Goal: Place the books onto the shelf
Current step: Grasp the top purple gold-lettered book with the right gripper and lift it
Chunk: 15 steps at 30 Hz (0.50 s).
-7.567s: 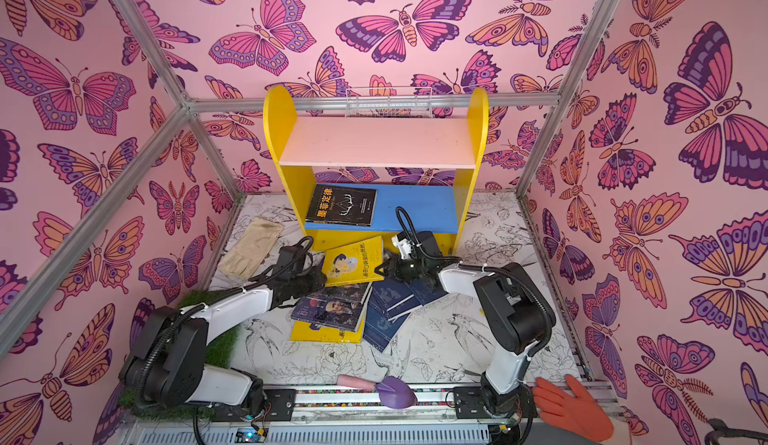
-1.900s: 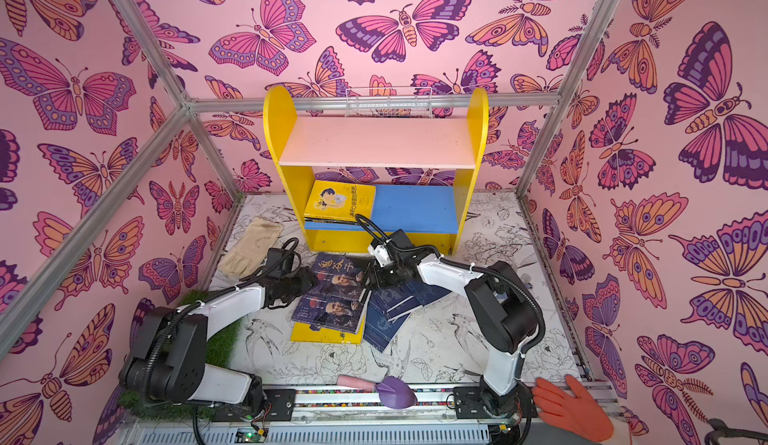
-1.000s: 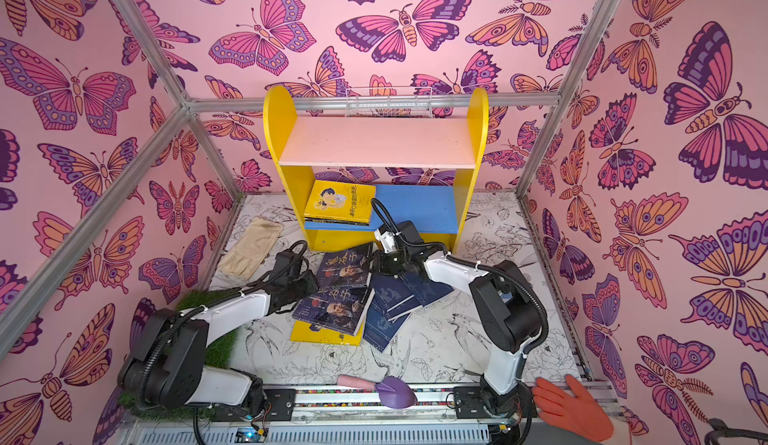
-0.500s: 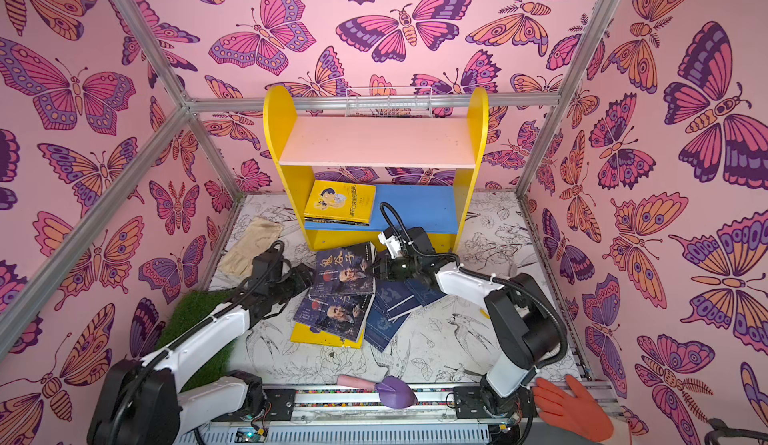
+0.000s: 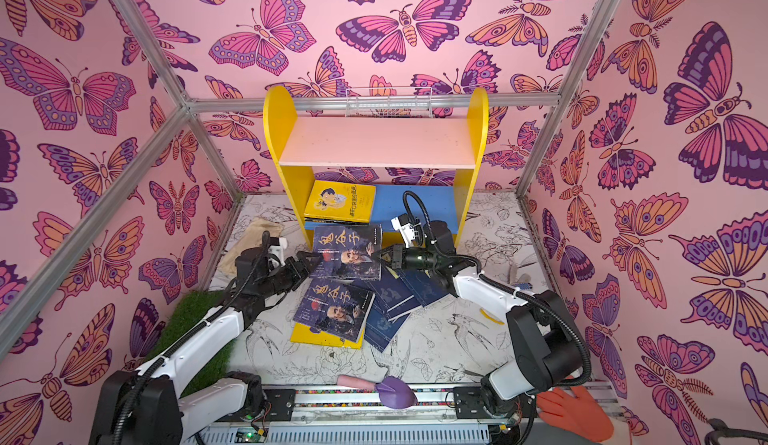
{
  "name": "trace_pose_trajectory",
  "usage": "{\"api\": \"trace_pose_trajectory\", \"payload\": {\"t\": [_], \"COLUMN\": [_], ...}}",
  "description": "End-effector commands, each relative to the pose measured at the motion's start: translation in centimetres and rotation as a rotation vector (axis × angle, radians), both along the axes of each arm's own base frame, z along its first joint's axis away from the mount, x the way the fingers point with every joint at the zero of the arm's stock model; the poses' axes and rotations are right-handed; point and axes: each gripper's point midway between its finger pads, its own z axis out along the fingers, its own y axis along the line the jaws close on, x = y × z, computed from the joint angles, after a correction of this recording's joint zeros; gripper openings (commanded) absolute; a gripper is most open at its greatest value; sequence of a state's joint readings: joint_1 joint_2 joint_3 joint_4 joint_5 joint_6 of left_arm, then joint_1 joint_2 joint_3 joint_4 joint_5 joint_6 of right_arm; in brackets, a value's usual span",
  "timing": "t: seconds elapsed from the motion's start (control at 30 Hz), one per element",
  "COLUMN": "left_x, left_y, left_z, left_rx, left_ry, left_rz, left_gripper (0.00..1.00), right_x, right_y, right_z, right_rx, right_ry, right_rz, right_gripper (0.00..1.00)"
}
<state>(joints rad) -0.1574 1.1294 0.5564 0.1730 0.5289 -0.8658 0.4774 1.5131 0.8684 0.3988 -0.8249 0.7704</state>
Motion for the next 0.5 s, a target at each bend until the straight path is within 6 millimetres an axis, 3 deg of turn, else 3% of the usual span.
{"api": "trace_pose_trajectory", "payload": {"t": [0.0, 0.13, 0.23, 0.33, 0.4, 0.47], "left_x": [-0.2, -0.2, 0.0, 0.2, 0.2, 0.2], "left_y": [-1.4, -1.9, -2.1, -2.2, -2.2, -2.0], "left_z": [1.0, 1.0, 1.6, 2.5, 3.0, 3.7], "left_rx": [-0.082, -0.114, -0.138, -0.160, -0.174, -0.203], "left_ry": [-0.050, -0.051, -0.079, -0.117, -0.143, -0.193], "left_rz": [-0.078, -0.100, -0.105, -0.109, -0.102, -0.086], "left_gripper": [0.74, 0.51, 0.20, 0.00, 0.00, 0.00], "right_x": [0.6, 1.1, 1.4, 2.1, 2.7, 3.2], "right_y": [0.8, 1.0, 1.0, 0.6, 0.0, -0.6], "right_z": [4.8, 5.1, 4.5, 3.4, 2.7, 2.1], "right_rx": [0.113, 0.130, 0.114, 0.078, 0.054, 0.038], "right_ry": [-0.116, -0.112, -0.096, -0.080, -0.073, -0.060], "right_rz": [0.028, 0.022, 0.008, -0.042, -0.092, -0.139], "right_gripper": [0.00, 0.00, 0.00, 0.01, 0.10, 0.28]}}
